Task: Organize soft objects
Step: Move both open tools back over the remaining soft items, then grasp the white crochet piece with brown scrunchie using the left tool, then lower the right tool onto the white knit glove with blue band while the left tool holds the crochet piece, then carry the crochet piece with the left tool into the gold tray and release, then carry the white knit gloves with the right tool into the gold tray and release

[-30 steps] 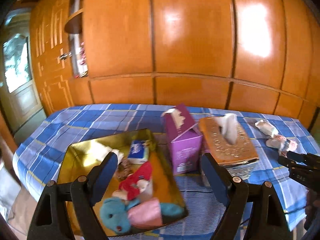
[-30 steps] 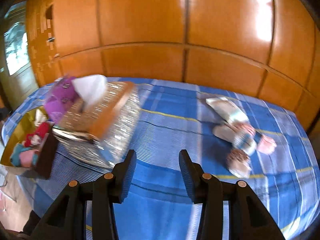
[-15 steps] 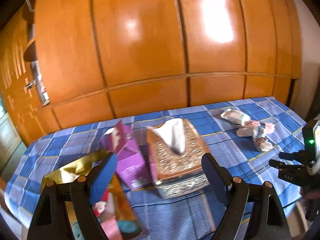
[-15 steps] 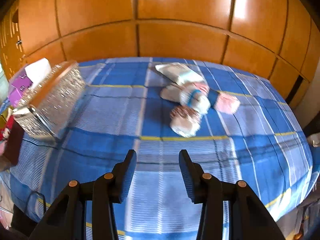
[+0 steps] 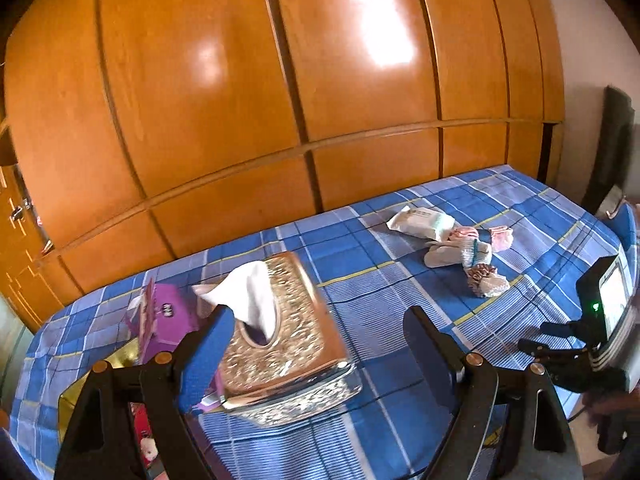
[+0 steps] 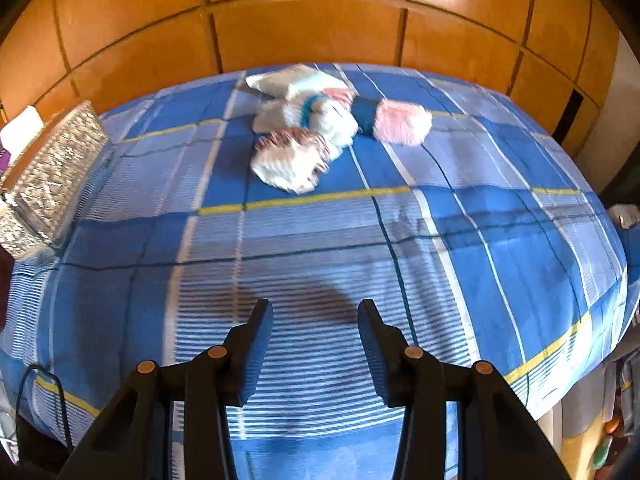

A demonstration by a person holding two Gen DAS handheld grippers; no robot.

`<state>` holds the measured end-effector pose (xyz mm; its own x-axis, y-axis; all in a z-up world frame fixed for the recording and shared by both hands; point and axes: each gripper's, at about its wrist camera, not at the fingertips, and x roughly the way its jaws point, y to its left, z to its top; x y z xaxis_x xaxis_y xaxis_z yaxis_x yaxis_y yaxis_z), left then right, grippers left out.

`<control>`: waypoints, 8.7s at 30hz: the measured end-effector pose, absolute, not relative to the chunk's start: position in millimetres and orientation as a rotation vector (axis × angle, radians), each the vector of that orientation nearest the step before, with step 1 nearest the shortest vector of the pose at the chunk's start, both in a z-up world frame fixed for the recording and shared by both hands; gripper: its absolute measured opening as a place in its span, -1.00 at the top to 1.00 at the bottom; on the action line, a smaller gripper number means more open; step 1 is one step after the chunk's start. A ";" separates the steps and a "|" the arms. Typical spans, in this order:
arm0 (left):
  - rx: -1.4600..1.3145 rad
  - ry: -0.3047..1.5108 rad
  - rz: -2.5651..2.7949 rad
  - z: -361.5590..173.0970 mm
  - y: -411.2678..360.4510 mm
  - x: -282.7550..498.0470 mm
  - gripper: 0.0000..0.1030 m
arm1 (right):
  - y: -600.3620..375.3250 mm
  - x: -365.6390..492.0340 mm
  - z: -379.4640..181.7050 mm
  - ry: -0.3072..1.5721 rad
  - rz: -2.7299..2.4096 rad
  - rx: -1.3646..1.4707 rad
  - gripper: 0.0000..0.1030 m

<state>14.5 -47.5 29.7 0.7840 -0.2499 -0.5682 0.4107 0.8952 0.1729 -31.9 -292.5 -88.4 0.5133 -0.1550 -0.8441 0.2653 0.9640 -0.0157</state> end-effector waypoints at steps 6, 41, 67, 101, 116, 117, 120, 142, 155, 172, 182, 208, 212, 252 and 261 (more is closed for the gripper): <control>0.315 0.575 -0.400 25.5 -71.1 21.1 -0.75 | -292.7 -33.1 -90.0 0.978 -0.251 0.128 0.10; 0.250 0.983 -0.701 -69.1 -242.7 112.0 -0.62 | -288.0 -34.8 -95.3 0.922 -0.203 0.121 -0.27; 0.258 0.986 -0.767 -121.5 -163.9 71.0 0.28 | -282.9 -35.6 -92.4 0.958 -0.167 0.104 -0.35; 0.166 0.937 -0.759 -129.2 -161.4 69.9 0.28 | -316.3 138.3 -90.0 1.073 0.005 -0.230 0.18; 0.189 0.984 -0.714 -122.2 -169.2 74.8 0.35 | -313.7 21.0 -84.5 1.072 -0.110 0.046 0.22; 0.174 1.013 -0.707 -118.8 -170.0 79.4 0.36 | -313.9 22.5 -85.5 1.066 -0.116 0.050 0.22; 0.165 1.010 -0.688 -104.3 -172.1 86.3 0.37 | -313.3 22.9 -86.8 1.046 -0.136 0.058 0.22; -0.055 0.870 -0.251 62.2 -20.4 251.7 0.35 | -307.5 19.4 -92.4 1.006 -0.185 0.033 0.20; -0.219 0.828 0.060 41.7 209.7 205.2 0.35 | -300.6 14.6 -93.3 0.971 -0.202 -0.018 0.20; -0.464 0.997 0.220 -81.4 335.3 78.8 0.32 | -293.8 18.6 -93.9 0.988 -0.263 -0.039 0.20; -0.452 1.034 0.183 -96.0 302.3 88.2 -0.20 | -291.5 21.4 -95.1 1.008 -0.284 -0.046 0.21; -0.098 0.764 0.224 -31.1 228.7 7.9 -0.51 | -276.8 80.9 -62.1 1.057 -0.165 0.052 0.25; -0.099 0.755 0.216 -29.2 226.9 6.9 -0.51 | -257.6 107.4 -36.1 1.018 -0.095 0.044 0.25; -0.108 0.723 0.310 -29.1 254.0 -5.5 -0.51 | 90.8 115.5 15.3 0.931 0.874 -0.246 0.25; -0.135 0.706 0.337 -26.4 266.5 -9.9 -0.51 | 134.2 101.8 -28.9 1.011 0.841 -0.380 0.25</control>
